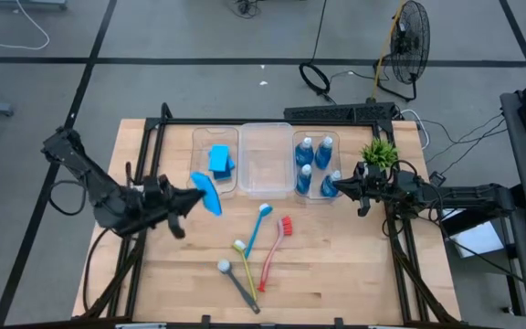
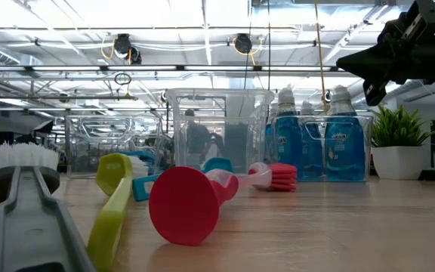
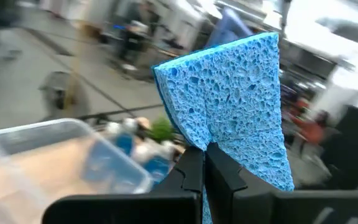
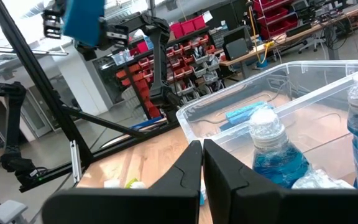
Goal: Pick & Place Kitchen Sink Supplies
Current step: Put the blue sponge wipe into the left transparent bin
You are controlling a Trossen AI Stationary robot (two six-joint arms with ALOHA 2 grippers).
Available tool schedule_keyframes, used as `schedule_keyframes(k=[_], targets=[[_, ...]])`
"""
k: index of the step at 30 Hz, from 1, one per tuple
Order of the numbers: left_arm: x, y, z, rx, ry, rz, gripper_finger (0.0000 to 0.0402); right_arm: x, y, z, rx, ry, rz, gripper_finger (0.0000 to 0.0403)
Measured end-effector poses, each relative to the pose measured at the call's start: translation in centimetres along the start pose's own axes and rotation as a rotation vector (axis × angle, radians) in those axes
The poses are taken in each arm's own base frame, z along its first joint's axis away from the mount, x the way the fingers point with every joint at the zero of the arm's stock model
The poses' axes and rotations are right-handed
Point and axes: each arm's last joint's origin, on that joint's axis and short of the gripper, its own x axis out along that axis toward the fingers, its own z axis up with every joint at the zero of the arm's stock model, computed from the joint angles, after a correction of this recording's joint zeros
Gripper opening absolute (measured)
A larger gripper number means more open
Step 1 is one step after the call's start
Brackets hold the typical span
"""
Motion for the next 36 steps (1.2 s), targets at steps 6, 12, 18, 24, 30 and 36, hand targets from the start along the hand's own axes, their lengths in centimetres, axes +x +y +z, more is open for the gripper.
schedule_keyframes(k=[6,12,18,24,30,36], targets=[[1.3,1.0,0.8,-0.045,-0.118,0.207,0.0001,0.0,0.0,0.0,0.002,0.0,-0.001,0.0004],[1.9,1.9,2.4,-0.041,-0.241,0.466,0.0001,0.0,0.0,0.0,0.002,-0.001,-0.001,0.0004],[3.2,2.7,3.8,0.053,-0.262,0.57,0.0001,0.0,0.0,0.0,0.002,-0.001,-0.001,0.0004],[4.8,3.7,4.2,0.191,-0.26,0.677,0.0001,0.0,0.0,0.0,0.006,-0.002,-0.001,0.0004],[5.9,4.9,4.8,0.303,-0.251,0.777,0.0001,0.0,0.0,0.0,0.006,-0.003,-0.001,0.0004],[6.8,6.3,5.7,0.368,-0.253,0.878,0.0,0.0,0.0,0.0,0.006,-0.005,0.0,0.0004]])
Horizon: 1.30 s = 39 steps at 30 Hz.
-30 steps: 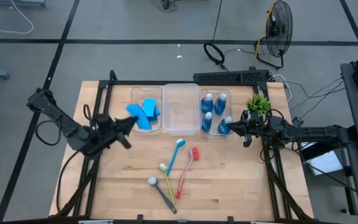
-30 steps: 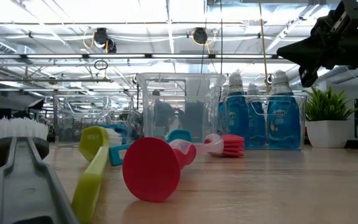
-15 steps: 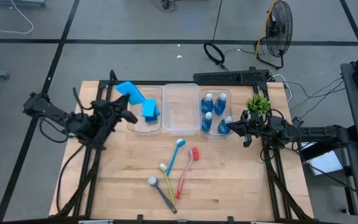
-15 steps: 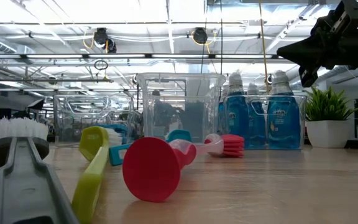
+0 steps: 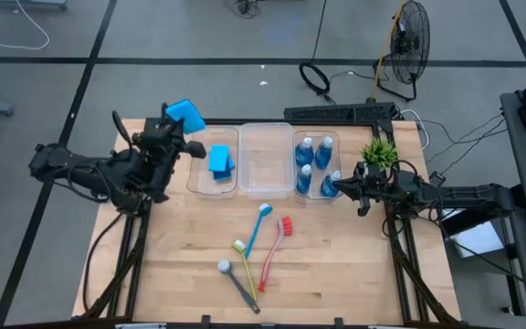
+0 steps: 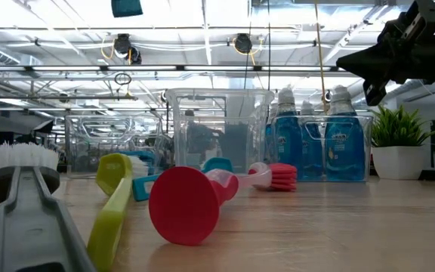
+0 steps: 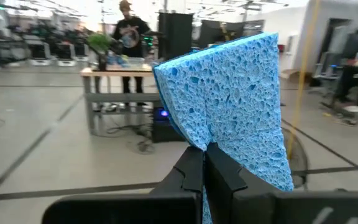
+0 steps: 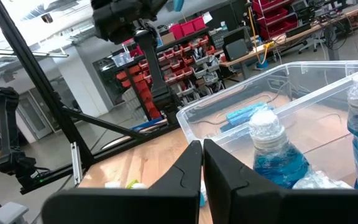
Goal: Pick & Place Kitchen Sink Supplies
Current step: Put the blue sponge wipe into the left transparent bin
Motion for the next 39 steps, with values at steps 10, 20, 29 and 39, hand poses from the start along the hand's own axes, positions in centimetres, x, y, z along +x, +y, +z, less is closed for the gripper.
schedule_keyframes(k=[10,20,29,39], targets=[[2.1,0.5,0.2,0.059,-0.01,0.106,0.0,0.0,0.0,0.0,0.0,0.0,0.0,0.0004],[2.7,0.7,0.2,0.032,-0.015,0.138,0.0,0.0,0.0,0.0,0.0,0.0,0.0,0.0004],[2.0,0.4,-0.3,-0.01,-0.014,0.101,0.0,0.0,0.0,0.0,0.0,0.0,0.0,0.0004],[1.9,-0.3,-3.4,-0.103,0.023,-0.08,0.0,0.0,0.0,0.0,0.0,-0.004,0.002,0.0004]])
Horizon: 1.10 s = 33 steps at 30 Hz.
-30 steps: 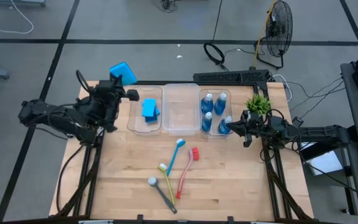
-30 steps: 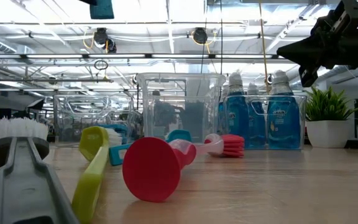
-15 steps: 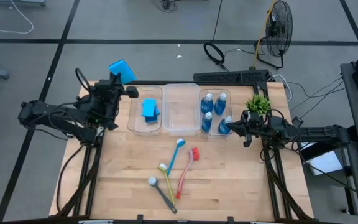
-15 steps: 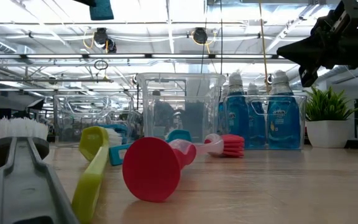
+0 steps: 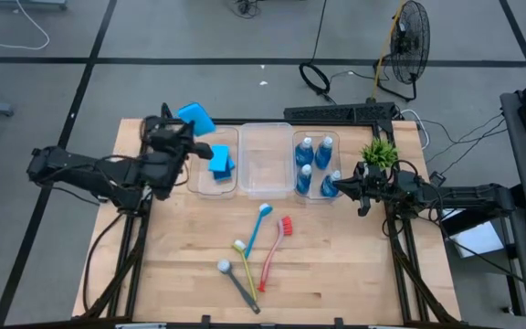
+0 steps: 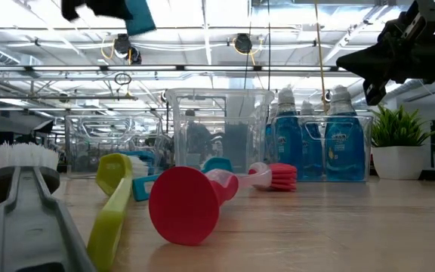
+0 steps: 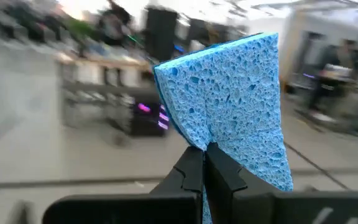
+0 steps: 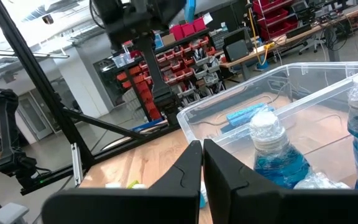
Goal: Pick & Place Kitchen Sink Supplies
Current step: Put the blue sponge wipe into the left transparent bin
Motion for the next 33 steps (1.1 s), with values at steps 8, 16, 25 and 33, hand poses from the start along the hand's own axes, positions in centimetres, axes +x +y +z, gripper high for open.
schedule_keyframes(k=[8,16,25,33], targets=[[3.7,3.4,-4.1,-0.146,0.353,0.019,0.0,0.0,0.0,0.0,0.0,0.0,0.0,0.0004],[7.2,6.3,-5.9,-0.18,0.729,0.095,0.0,0.0,0.0,0.0,0.0,0.0,0.0,0.0004],[10.2,6.5,-9.1,-0.186,1.037,0.093,0.0,0.0,0.0,0.0,0.0,0.0,0.0,0.0004],[10.3,6.2,-11.3,-0.187,1.229,0.115,0.0,0.0,0.0,0.0,0.0,0.0,0.0,0.0004]])
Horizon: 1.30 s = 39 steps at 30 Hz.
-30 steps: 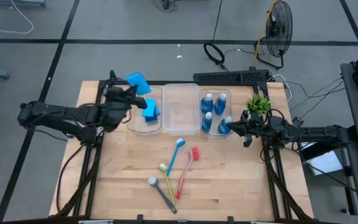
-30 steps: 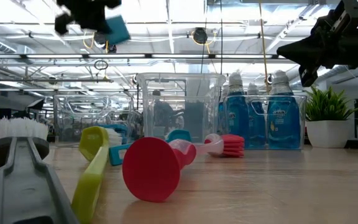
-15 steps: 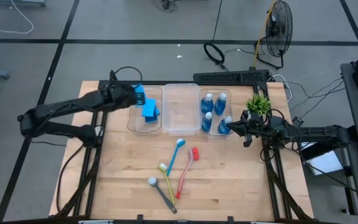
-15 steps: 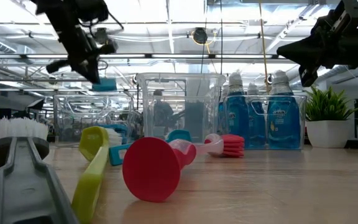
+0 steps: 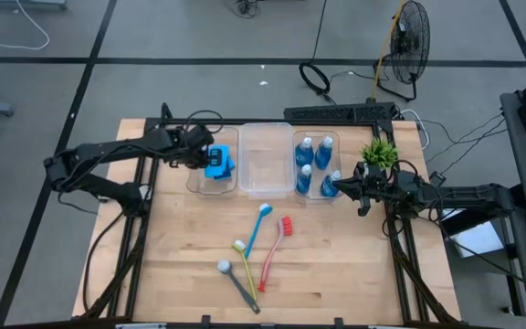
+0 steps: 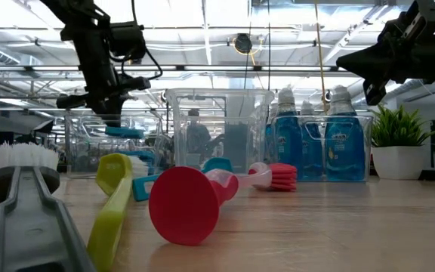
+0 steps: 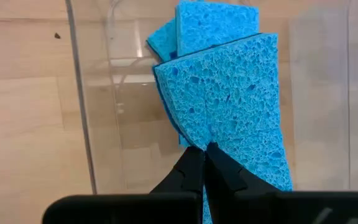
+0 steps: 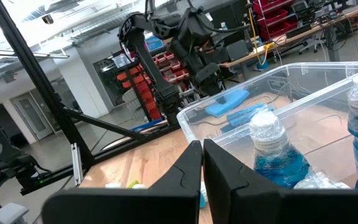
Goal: Pick & Place Kitchen Sink Supplies
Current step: Put the blue sponge wipe into the left transparent bin, then put the black dishwashing brush into the white bin
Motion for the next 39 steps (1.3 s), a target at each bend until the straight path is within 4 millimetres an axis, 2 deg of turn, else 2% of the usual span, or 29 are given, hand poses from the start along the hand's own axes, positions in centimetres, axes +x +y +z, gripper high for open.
schedule_keyframes(k=[6,9,16,22,26,32,39], targets=[[0.2,-0.1,0.0,-0.014,0.017,-0.01,0.0002,0.0,0.0,0.0,0.0,0.0,0.0,0.0004],[0.2,-0.1,0.0,-0.011,0.016,-0.01,0.0015,0.0,0.0,0.0,0.0,0.0,0.0,0.0004],[0.2,-0.1,0.0,0.027,0.015,-0.011,0.0072,0.0,0.0,0.0,0.0,0.0,0.0,0.0004],[-0.2,-0.1,0.0,0.044,0.01,-0.03,0.0143,0.0,0.0,0.0,0.0,0.0,0.0,0.0004],[-1.5,-0.1,0.1,0.057,-0.034,-0.1,0.0192,0.0,0.0,0.0,0.0,0.0,0.0,0.0004],[-5.0,-0.2,0.0,0.07,-0.108,-0.317,0.0249,0.0,0.0,0.0,0.0,0.001,0.003,0.0004],[-9.0,-1.3,-2.1,0.147,-0.061,-0.653,0.0283,0.0,0.0,0.0,0.0,0.002,0.004,0.0004]])
